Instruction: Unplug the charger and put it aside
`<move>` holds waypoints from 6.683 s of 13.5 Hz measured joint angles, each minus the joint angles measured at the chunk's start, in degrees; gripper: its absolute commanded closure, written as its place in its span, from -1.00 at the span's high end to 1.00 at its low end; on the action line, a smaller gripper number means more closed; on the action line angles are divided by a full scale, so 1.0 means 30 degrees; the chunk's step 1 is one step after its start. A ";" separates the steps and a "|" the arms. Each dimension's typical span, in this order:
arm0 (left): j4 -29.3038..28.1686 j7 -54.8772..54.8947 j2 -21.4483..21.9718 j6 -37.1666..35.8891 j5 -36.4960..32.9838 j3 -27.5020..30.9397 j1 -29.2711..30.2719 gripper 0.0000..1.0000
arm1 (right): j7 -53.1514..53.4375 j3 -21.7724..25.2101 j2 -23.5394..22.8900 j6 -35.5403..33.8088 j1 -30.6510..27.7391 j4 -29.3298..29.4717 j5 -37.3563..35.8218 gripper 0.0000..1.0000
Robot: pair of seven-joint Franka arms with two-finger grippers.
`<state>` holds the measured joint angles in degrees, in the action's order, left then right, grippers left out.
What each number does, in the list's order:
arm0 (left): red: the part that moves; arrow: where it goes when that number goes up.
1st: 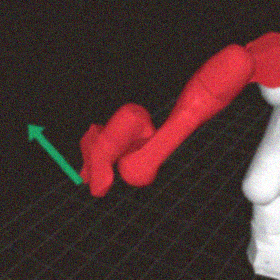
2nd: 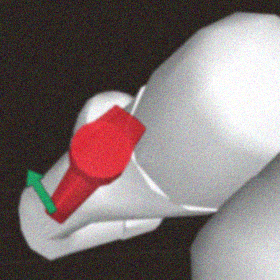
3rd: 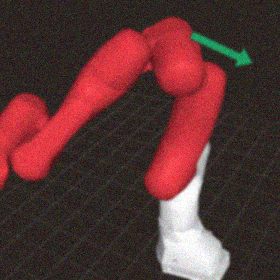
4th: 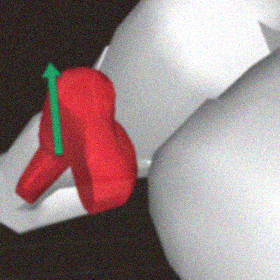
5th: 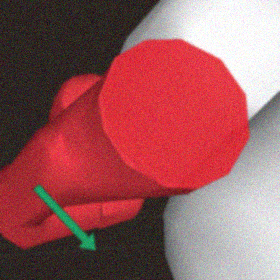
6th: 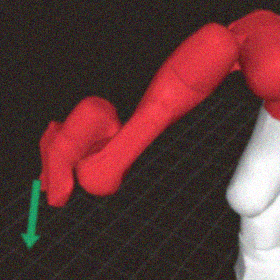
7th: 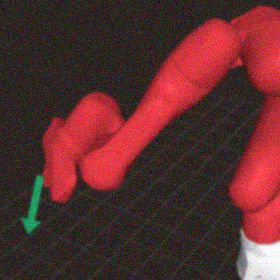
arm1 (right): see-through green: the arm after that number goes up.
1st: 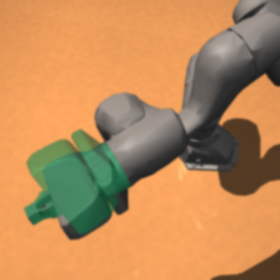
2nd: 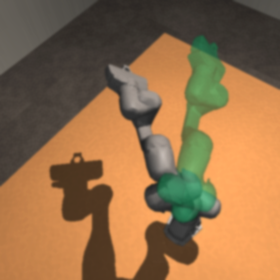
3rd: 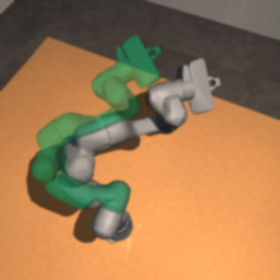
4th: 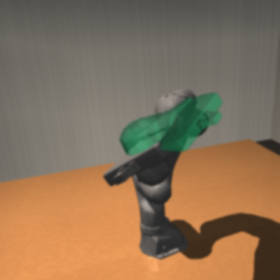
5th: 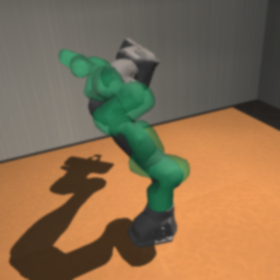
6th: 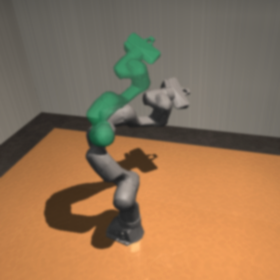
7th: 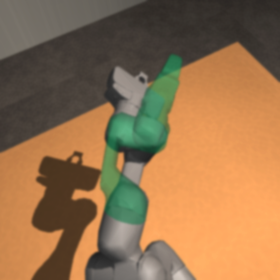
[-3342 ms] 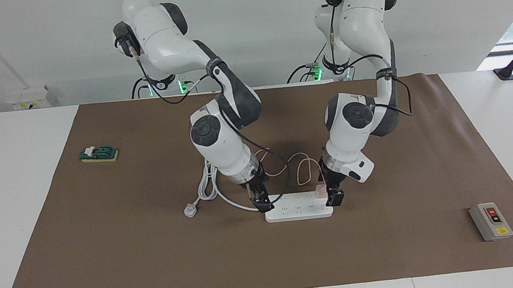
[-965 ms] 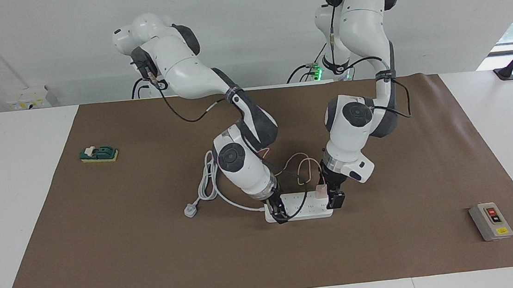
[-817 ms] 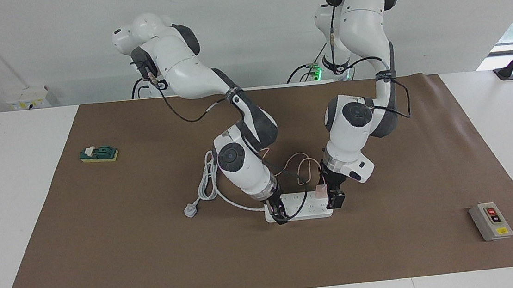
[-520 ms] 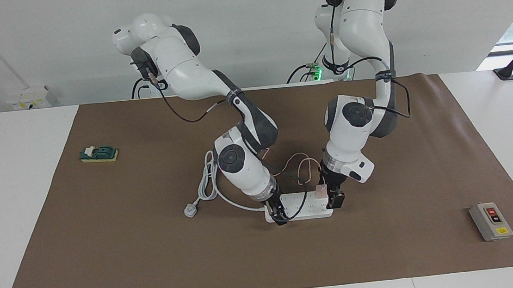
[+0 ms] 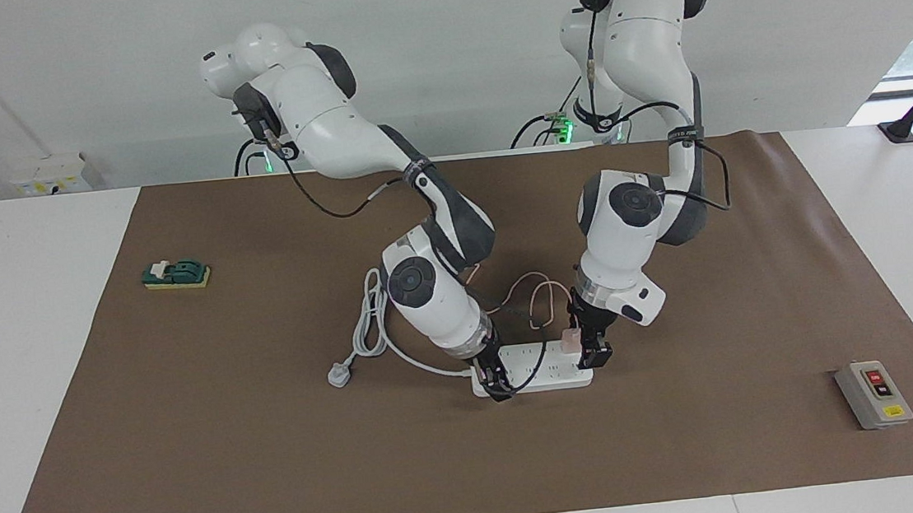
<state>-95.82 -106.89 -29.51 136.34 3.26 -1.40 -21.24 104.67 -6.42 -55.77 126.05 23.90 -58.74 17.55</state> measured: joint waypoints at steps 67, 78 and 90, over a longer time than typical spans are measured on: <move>-0.1030 3.1225 1.0353 -1.5574 0.0220 -0.0893 0.7820 1.00 | -3.1295 0.0393 1.7750 -1.3901 -0.9282 -0.9356 -0.6598 1.00; -0.1021 3.4368 1.0106 -1.5306 -0.0112 -0.1267 0.7644 1.00 | -3.2920 0.0409 2.0445 -1.1395 -0.9585 -1.3585 -0.6641 1.00; -0.0275 3.4412 0.9736 -1.5508 -0.0920 -0.1432 0.7641 1.00 | -3.3812 0.0373 2.0445 -1.1743 -0.9652 -1.3719 -0.6256 1.00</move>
<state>-96.65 -3.65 -0.30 89.82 0.50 -5.69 1.69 3.23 -5.30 5.57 90.82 -5.06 -99.89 -1.21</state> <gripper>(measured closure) 0.000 0.000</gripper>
